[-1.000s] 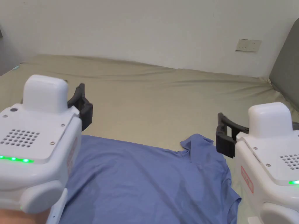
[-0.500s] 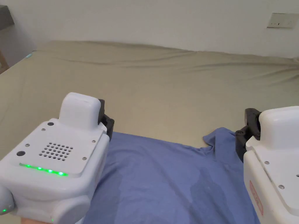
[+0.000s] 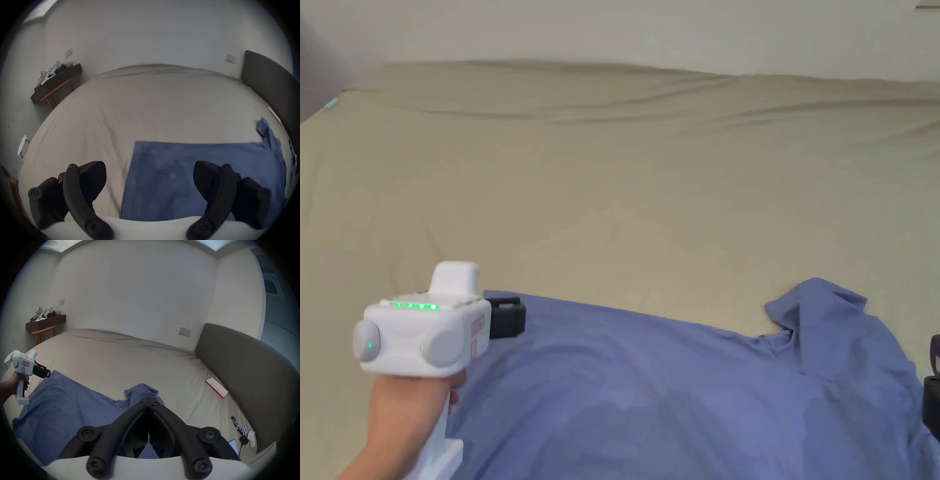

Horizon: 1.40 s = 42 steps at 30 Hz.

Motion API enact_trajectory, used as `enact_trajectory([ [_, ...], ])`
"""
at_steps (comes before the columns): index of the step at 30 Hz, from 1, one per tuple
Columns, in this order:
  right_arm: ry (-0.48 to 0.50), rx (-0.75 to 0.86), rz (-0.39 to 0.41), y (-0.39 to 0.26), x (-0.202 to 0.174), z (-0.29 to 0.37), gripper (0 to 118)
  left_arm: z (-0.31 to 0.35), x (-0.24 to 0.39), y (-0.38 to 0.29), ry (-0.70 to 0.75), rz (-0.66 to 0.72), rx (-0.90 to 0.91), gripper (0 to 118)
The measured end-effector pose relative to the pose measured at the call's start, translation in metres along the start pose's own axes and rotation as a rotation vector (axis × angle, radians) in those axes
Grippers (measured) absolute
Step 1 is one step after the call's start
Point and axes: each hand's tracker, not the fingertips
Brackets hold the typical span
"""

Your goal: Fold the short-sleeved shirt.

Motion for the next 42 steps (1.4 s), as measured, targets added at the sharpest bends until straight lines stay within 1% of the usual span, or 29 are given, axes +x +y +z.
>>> enact_trajectory([
  [5,-0.020,-0.062,-0.007,-0.008,0.013,-0.015,2,-0.043,-0.008,0.025,-0.014,0.044,-0.066,109],
  [7,-0.027,-0.078,-0.004,-0.011,0.016,-0.018,2,-0.056,-0.004,0.030,-0.024,0.022,-0.123,100],
  [9,-0.027,-0.093,0.003,-0.012,0.019,-0.023,2,-0.060,-0.006,0.030,-0.054,-0.001,-0.164,97],
  [10,-0.027,-0.104,0.016,-0.013,0.020,-0.024,2,-0.053,0.001,0.016,-0.029,0.010,-0.098,90],
  [11,-0.012,-0.138,0.046,-0.014,0.021,-0.029,2,-0.050,0.001,0.026,-0.032,0.010,-0.124,79],
  [13,0.004,-0.153,0.073,-0.017,0.023,-0.039,2,-0.039,-0.005,0.031,-0.058,-0.020,-0.116,27],
  [14,-0.007,-0.151,0.079,-0.020,0.024,-0.043,2,-0.033,0.001,0.034,-0.050,-0.070,-0.109,10],
  [15,-0.010,-0.166,0.093,-0.020,0.025,-0.049,2,-0.028,0.000,0.038,-0.067,-0.119,-0.111,10],
  [16,-0.002,-0.178,0.101,-0.019,0.027,-0.056,2,-0.021,0.000,0.026,-0.094,-0.111,-0.063,0],
  [17,0.014,-0.188,0.095,-0.018,0.030,-0.061,2,-0.007,0.001,0.030,-0.062,-0.125,-0.075,0],
  [19,0.045,-0.225,0.064,-0.017,0.037,-0.075,2,0.022,0.003,0.012,-0.051,-0.127,0.007,0],
  [21,0.103,-0.317,0.025,-0.014,0.046,-0.096,4,0.051,0.001,-0.001,-0.024,-0.139,0.061,0],
  [22,0.124,-0.360,0.016,-0.014,0.051,-0.109,13,0.067,-0.001,-0.008,-0.026,-0.149,0.082,0],
  [23,0.136,-0.373,-0.013,-0.016,0.056,-0.120,33,0.081,-0.003,-0.014,-0.026,-0.158,0.099,0],
  [24,0.129,-0.397,-0.040,-0.019,0.060,-0.133,76,0.097,-0.003,-0.022,-0.014,-0.173,0.116,0],
  [25,0.139,-0.429,-0.052,-0.023,0.063,-0.148,98,0.107,-0.008,-0.026,-0.001,-0.187,0.136,0],
  [26,0.119,-0.452,-0.048,-0.027,0.068,-0.159,103,0.119,-0.007,-0.033,0.012,-0.202,0.146,0],
  [27,0.110,-0.468,-0.042,-0.031,0.070,-0.172,103,0.131,-0.008,-0.040,0.023,-0.212,0.159,0],
  [29,0.060,-0.529,-0.008,-0.044,0.070,-0.193,103,0.145,-0.015,-0.048,0.020,-0.214,0.162,0],
  [33,0.096,-0.621,-0.023,-0.066,0.060,-0.219,102,0.163,-0.018,-0.064,0.021,-0.212,0.156,0],
  [34,0.100,-0.621,-0.020,-0.069,0.055,-0.220,98,0.165,-0.018,-0.067,0.021,-0.213,0.152,0],
  [35,0.106,-0.616,-0.010,-0.072,0.051,-0.221,89,0.168,-0.017,-0.070,0.025,-0.218,0.148,0],
  [36,0.102,-0.611,0.010,-0.074,0.047,-0.221,73,0.170,-0.016,-0.074,0.028,-0.226,0.148,0],
  [37,0.150,-0.598,-0.023,-0.072,0.045,-0.220,54,0.170,-0.013,-0.077,0.032,-0.231,0.149,0],
  [38,0.167,-0.589,-0.064,-0.068,0.044,-0.217,25,0.171,-0.013,-0.079,0.036,-0.232,0.148,0],
  [39,0.150,-0.581,-0.084,-0.061,0.043,-0.213,3,0.172,-0.013,-0.081,0.039,-0.233,0.149,0],
  [40,0.128,-0.569,-0.063,-0.057,0.042,-0.210,3,0.173,-0.014,-0.082,0.039,-0.228,0.149,0],
  [41,0.112,-0.556,-0.070,-0.052,0.042,-0.204,3,0.171,-0.016,-0.083,0.035,-0.219,0.147,0],
  [42,0.118,-0.536,-0.042,-0.049,0.042,-0.196,3,0.173,-0.016,-0.084,0.038,-0.210,0.151,0],
])
